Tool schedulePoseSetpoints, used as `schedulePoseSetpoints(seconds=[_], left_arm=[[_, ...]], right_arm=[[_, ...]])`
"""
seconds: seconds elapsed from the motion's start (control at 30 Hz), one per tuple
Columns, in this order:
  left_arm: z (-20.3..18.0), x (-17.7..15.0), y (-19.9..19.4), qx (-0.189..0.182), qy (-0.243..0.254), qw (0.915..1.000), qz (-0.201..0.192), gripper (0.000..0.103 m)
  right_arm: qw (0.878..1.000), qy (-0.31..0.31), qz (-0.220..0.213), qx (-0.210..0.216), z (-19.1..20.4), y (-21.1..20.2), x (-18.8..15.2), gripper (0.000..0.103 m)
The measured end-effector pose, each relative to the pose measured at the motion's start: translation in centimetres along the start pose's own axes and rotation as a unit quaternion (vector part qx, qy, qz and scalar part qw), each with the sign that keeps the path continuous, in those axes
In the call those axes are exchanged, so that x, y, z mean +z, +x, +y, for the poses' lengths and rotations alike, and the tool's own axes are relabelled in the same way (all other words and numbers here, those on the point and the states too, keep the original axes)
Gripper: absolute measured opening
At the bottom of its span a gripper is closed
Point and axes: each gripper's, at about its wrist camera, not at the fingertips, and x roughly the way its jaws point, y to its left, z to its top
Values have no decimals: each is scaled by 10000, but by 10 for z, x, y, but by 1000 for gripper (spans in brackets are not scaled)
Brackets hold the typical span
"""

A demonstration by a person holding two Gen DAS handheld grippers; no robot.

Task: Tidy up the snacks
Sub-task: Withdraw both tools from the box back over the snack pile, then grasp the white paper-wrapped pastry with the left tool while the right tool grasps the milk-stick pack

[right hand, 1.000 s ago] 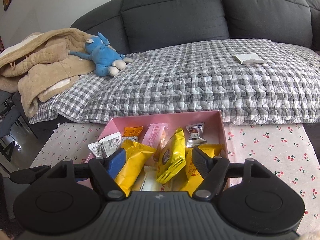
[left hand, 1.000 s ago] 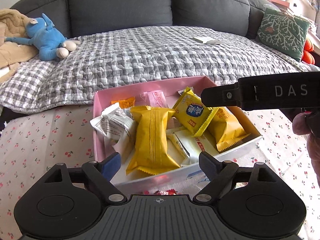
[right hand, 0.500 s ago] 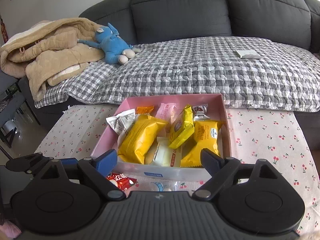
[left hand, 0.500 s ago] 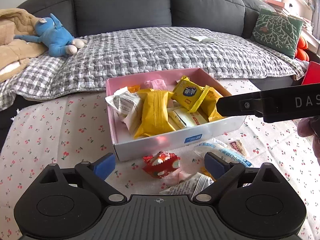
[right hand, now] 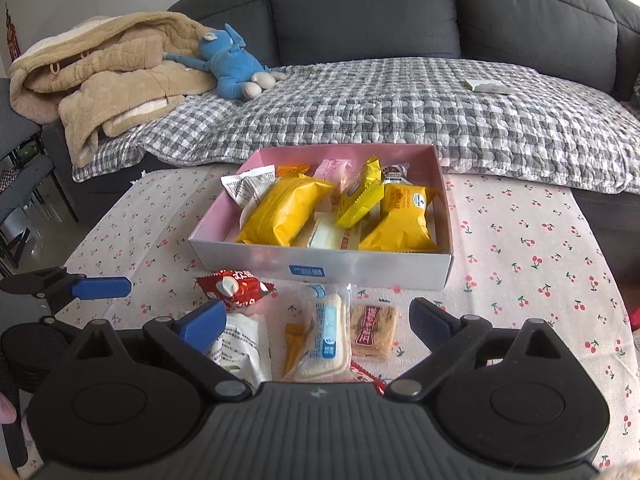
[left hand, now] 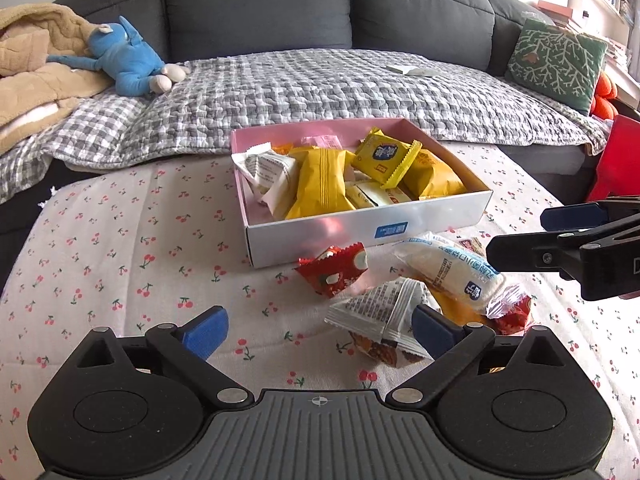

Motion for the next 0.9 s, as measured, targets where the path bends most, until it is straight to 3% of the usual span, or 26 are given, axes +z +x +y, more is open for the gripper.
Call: schedulePoseSetpoints(seconds=[0.57, 0.9], left_arm=[[2, -28, -4, -45, -144, 9997, -185, 101], [-14, -33, 0, -375, 75, 9990, -211, 101]], right_arm=[[9997, -81, 94, -194, -11, -4, -36, 100], [9994, -160, 242, -196, -12, 2, -45, 99]])
